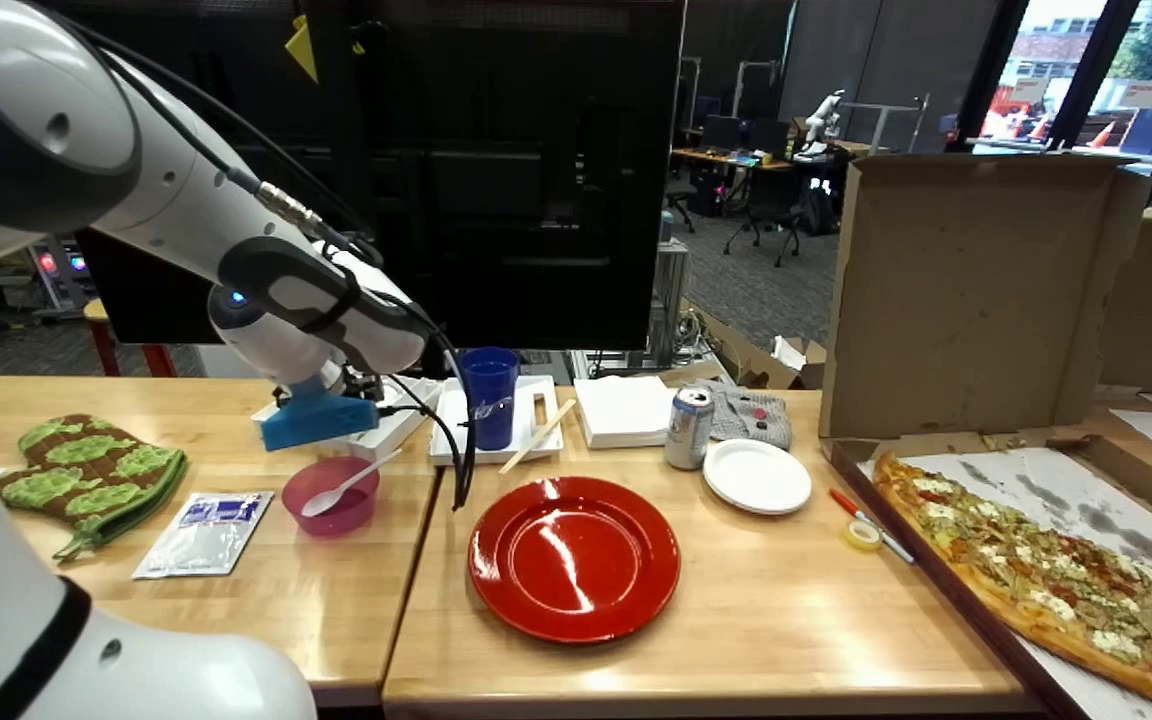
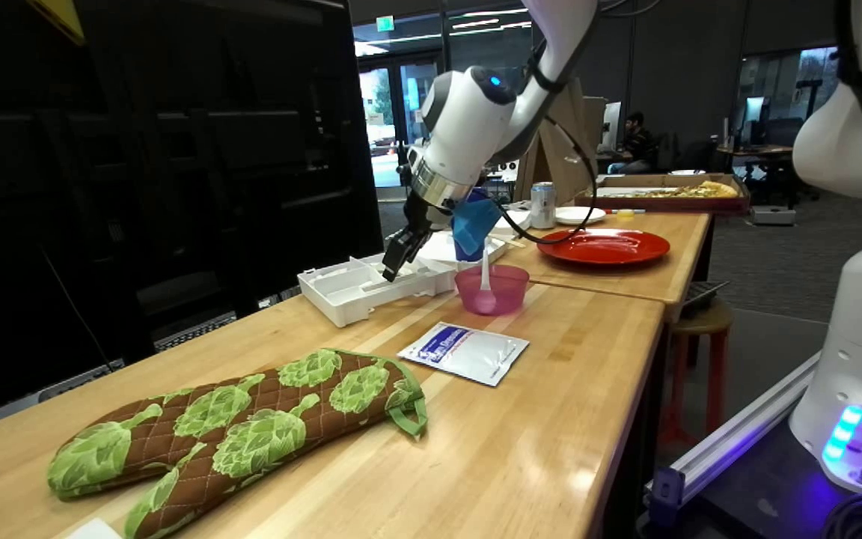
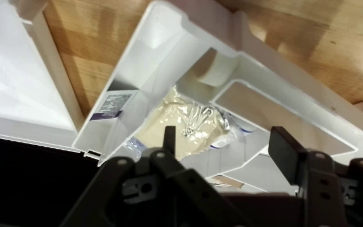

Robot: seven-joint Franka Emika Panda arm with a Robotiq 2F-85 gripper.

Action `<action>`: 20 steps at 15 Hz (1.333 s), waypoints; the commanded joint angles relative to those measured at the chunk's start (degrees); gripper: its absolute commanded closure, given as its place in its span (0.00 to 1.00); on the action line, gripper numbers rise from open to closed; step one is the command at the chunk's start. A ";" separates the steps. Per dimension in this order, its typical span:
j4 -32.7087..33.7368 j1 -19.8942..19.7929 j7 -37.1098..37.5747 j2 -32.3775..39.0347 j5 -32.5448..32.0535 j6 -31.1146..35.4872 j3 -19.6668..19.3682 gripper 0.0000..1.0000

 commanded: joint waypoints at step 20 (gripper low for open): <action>3.98 -9.42 6.50 0.14 -5.88 0.60 8.68 0.32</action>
